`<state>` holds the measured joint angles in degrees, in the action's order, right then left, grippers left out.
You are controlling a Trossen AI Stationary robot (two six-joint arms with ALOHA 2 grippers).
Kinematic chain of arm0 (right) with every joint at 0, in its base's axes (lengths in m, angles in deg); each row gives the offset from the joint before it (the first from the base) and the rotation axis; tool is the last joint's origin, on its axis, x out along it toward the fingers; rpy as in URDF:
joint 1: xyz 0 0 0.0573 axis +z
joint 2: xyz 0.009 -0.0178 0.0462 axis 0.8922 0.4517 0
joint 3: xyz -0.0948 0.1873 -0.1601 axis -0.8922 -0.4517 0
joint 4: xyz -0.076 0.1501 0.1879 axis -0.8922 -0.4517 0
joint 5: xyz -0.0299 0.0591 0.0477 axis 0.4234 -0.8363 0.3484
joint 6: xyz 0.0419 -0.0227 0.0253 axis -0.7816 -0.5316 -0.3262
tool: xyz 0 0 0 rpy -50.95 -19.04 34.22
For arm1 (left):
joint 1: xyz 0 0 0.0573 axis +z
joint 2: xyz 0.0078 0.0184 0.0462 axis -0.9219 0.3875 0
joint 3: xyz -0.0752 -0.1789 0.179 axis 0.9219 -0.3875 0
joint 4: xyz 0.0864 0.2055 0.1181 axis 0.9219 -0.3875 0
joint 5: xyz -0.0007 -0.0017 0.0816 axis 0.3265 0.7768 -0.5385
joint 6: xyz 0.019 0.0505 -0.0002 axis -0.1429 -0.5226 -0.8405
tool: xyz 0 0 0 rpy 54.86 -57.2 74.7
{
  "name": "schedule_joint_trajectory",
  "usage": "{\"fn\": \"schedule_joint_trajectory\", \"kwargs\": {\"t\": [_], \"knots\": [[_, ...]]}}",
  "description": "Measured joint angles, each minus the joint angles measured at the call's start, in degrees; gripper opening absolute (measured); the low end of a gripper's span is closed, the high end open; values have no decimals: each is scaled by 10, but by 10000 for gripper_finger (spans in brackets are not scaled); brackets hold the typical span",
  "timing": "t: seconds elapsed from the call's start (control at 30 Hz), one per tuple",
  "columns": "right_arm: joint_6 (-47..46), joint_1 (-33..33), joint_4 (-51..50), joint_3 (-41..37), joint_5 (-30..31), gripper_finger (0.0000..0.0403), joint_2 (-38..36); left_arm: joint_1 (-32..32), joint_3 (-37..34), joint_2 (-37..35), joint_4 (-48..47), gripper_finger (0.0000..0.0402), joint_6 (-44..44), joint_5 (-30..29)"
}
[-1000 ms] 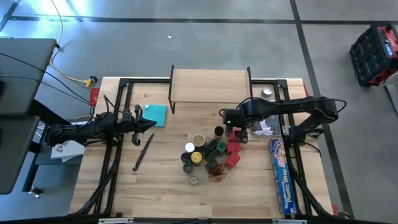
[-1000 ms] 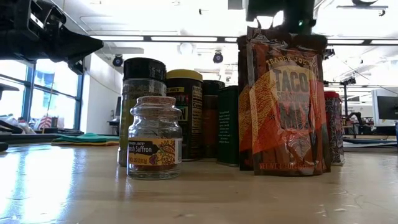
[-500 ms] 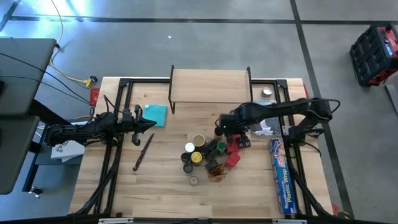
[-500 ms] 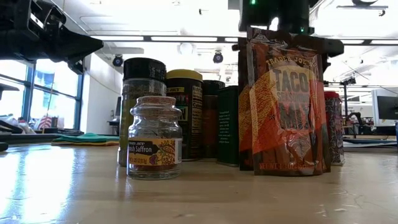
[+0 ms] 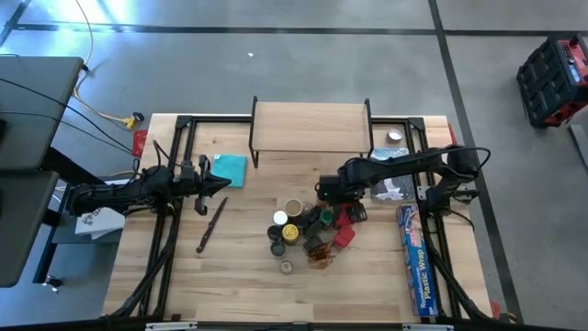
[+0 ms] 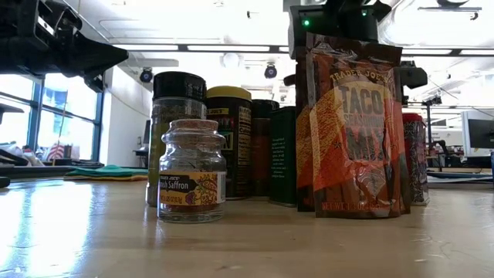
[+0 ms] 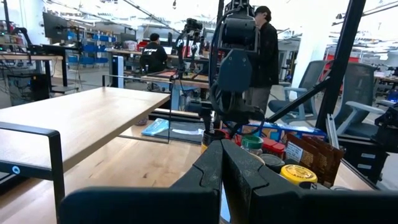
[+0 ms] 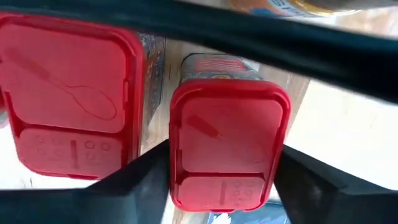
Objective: Shelf spices
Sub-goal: Put the red seasoning can on the shelf
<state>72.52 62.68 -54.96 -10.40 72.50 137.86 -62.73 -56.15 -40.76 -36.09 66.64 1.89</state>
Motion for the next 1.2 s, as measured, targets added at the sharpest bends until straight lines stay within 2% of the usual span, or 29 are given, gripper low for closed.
{"fn": "schedule_joint_trajectory", "kwargs": {"t": [0.1,0.3,0.47,0.63,0.73,0.9,1.2], "knots": [[-7,0,1,0,1,205,0,0,0,0,0,1,1,0],[-30,0,-14,1,-1,205,-11,0,0,0,0,1,0,0],[-52,-4,-74,20,1,205,-37,0,0,0,1,1,0,0],[-69,-22,-155,97,7,205,-57,0,0,0,5,1,-1,0],[-63,-38,-206,170,43,205,-57,0,0,0,5,1,-1,0],[-24,-97,-236,277,46,205,-57,0,0,0,9,1,-1,0],[91,-254,-246,392,83,205,-27,0,0,0,24,1,-1,-17]]}}
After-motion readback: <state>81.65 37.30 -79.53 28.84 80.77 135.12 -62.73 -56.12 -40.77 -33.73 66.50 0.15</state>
